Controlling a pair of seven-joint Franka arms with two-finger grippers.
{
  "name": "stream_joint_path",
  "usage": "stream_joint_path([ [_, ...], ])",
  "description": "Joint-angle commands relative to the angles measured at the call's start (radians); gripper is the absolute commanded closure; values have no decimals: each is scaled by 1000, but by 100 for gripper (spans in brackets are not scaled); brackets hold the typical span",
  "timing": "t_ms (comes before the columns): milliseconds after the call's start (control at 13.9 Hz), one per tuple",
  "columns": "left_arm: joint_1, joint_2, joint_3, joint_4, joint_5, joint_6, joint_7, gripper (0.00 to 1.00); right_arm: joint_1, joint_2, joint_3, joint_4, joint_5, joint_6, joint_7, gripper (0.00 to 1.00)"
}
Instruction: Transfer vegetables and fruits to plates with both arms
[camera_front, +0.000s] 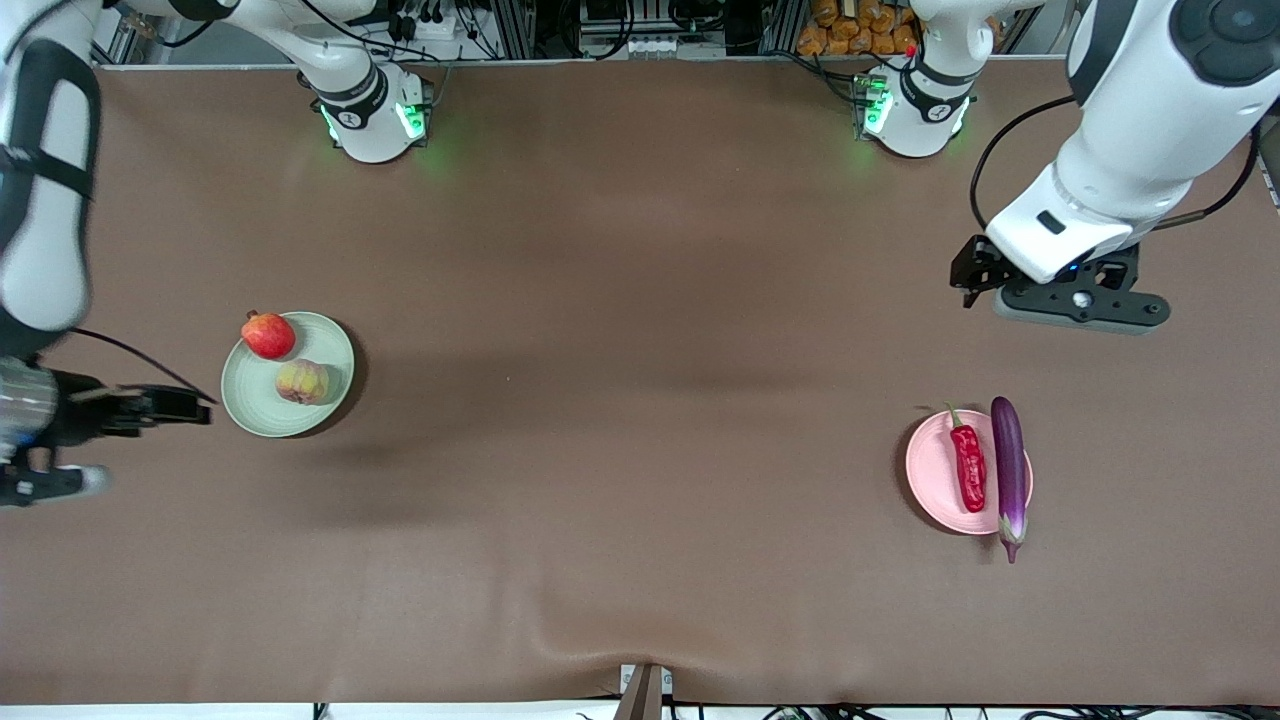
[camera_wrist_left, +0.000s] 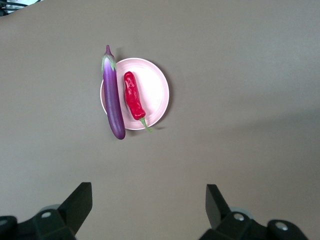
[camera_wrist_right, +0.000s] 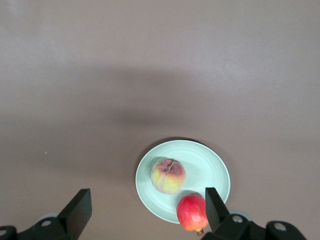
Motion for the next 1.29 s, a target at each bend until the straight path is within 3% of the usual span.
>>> stream_joint_path([
  [0, 12, 5, 5, 34, -26, -28, 47, 0, -19, -92, 18, 30, -9, -86, -3, 0],
  [144, -10, -17, 71, 34, -28, -63, 94, 0, -24, -173, 18, 29, -15, -176, 22, 0],
  [215, -55, -43, 138, 34, -50, -88, 94, 0, -25, -220, 21, 18, -25, -204, 38, 0],
  [431, -377, -80, 524, 19, -121, -119, 110, 0, -27, -303, 33, 6, -55, -258, 129, 0],
  [503, -427, -84, 583, 19, -121, -125, 116, 0, -28, -333, 55, -22, -70, -264, 146, 0],
  [718, -357, -111, 584, -3, -121, -130, 125, 0, -59, -486, 169, -211, -171, -215, 155, 0],
  [862, -346, -104, 584, -1, -120, -120, 134, 0, -65, -580, 179, -364, -174, -129, 154, 0],
  [1221, -304, -97, 568, -1, -123, -105, 134, 0, -73, -607, 184, -402, -191, -118, 146, 0],
])
